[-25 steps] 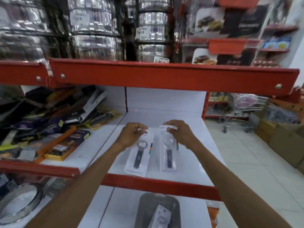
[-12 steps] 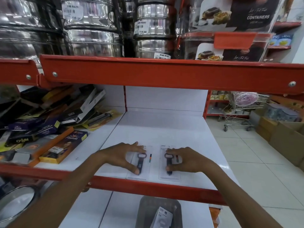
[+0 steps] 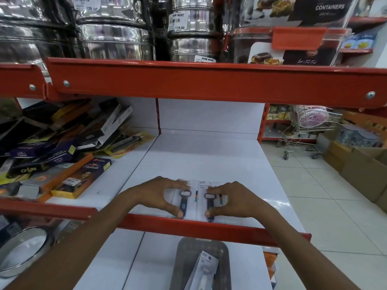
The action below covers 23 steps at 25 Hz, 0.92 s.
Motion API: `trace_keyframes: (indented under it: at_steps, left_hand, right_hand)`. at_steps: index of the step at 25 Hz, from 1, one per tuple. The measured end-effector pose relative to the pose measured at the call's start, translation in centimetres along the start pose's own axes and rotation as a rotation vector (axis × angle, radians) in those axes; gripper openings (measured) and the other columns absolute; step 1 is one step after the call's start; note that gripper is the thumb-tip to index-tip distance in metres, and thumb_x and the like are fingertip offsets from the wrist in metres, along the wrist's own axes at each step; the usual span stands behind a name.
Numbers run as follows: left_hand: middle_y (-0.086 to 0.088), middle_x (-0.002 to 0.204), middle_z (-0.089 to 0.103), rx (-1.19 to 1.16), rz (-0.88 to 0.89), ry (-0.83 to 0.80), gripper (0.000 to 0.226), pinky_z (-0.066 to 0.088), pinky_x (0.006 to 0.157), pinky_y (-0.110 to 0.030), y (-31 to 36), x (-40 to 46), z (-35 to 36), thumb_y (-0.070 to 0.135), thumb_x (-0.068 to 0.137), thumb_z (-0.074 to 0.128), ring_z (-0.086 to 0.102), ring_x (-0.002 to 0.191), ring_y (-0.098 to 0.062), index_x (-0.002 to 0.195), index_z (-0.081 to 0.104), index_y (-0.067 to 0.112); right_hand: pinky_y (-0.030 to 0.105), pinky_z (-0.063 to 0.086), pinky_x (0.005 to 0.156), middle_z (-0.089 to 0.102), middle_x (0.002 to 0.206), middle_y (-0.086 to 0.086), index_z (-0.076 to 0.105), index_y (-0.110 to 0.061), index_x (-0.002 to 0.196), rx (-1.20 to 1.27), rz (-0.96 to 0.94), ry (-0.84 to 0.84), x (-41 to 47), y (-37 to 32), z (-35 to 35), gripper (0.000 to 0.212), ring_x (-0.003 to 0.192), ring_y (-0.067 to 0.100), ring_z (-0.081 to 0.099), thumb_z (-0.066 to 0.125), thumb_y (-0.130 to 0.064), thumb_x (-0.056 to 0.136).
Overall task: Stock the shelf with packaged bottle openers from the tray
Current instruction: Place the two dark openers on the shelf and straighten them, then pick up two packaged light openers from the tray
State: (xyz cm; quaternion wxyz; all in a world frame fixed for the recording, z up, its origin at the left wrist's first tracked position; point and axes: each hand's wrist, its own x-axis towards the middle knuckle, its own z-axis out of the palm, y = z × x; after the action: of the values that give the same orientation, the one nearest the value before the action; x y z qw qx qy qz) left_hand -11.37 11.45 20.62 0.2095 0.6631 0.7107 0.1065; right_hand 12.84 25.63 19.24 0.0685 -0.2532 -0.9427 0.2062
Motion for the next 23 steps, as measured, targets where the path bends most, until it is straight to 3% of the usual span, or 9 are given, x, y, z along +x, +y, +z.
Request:
trace_keyframes:
  at_steps: [4,10,12,14,16,19,21,23]
  left_hand:
    - [0.018,0.162,0.033,0.005,-0.005,0.013,0.097,0.028,0.122,-0.038,-0.1,0.1,0.2,0.079,0.052,0.079,0.03,0.149,-0.008,0.14,0.043,0.056]
    - [0.014,0.166,0.024,0.016,0.016,0.019,0.095,0.02,0.126,-0.04,0.1,-0.5,0.3,0.073,0.064,0.078,0.017,0.154,-0.008,0.147,0.037,0.051]
    - [0.017,0.166,0.02,0.023,0.044,0.091,0.09,0.016,0.127,-0.041,0.7,-1.8,0.5,0.072,0.072,0.072,0.008,0.155,-0.004,0.15,0.032,0.05]
    - [0.022,0.165,0.021,0.026,0.106,0.211,0.084,0.017,0.126,-0.037,1.5,-3.7,1.1,0.073,0.078,0.065,0.005,0.154,0.001,0.15,0.031,0.05]
    - [0.019,0.164,0.026,0.037,0.189,0.332,0.078,0.021,0.124,-0.033,2.6,-5.9,2.0,0.072,0.082,0.061,0.012,0.154,-0.002,0.15,0.035,0.044]
    - [0.016,0.151,0.046,0.065,0.335,0.532,0.054,0.03,0.116,-0.019,4.0,-8.9,4.3,0.061,0.091,0.059,0.036,0.142,-0.004,0.138,0.054,0.036]
    - [0.014,0.133,0.059,0.076,0.398,0.583,0.039,0.037,0.108,-0.017,4.1,-10.4,7.3,0.054,0.094,0.06,0.049,0.127,-0.004,0.125,0.063,0.031]
    - [0.014,0.122,0.065,0.063,0.394,0.477,0.03,0.046,0.1,-0.02,3.6,-11.3,11.2,0.048,0.094,0.063,0.056,0.116,-0.003,0.118,0.066,0.031]
  right_hand:
    - [0.017,0.033,0.085,0.057,0.138,-0.011,0.057,-0.038,0.127,-0.032,0.004,0.001,0.0,0.0,0.2,0.084,0.119,0.013,0.058,0.057,-0.085,0.058]
    - [0.032,0.039,0.104,0.048,0.147,-0.008,0.046,-0.034,0.138,0.006,0.039,0.008,-1.3,-1.6,-0.2,0.078,0.131,0.019,0.049,0.064,-0.071,0.071]
    - [0.036,0.034,0.109,0.039,0.152,-0.013,0.037,-0.039,0.142,0.008,-0.002,0.147,-3.1,-2.7,-0.5,0.076,0.137,0.015,0.038,0.058,-0.071,0.076]
    - [0.024,0.026,0.111,0.036,0.152,-0.019,0.036,-0.042,0.142,-0.008,-0.082,0.355,-5.6,-3.8,-0.4,0.067,0.138,0.006,0.032,0.052,-0.067,0.082]
    - [0.012,0.021,0.109,0.043,0.145,-0.021,0.045,-0.038,0.136,-0.02,-0.18,0.55,-8.5,-4.7,0.1,0.052,0.134,0.0,0.035,0.053,-0.056,0.088]
    - [0.015,0.037,0.102,0.065,0.124,-0.008,0.061,-0.025,0.118,-0.056,-0.385,0.731,-12.6,-4.3,2.5,0.027,0.116,0.006,0.054,0.058,-0.035,0.093]
    - [0.018,0.045,0.093,0.071,0.109,-0.003,0.064,-0.022,0.107,-0.127,-0.448,0.665,-14.7,-2.7,5.7,0.017,0.103,0.01,0.061,0.056,-0.027,0.092]
    - [0.019,0.052,0.087,0.072,0.106,-0.006,0.062,-0.026,0.105,-0.159,-0.317,0.473,-15.4,-0.8,9.5,0.017,0.097,0.009,0.062,0.06,-0.028,0.089]
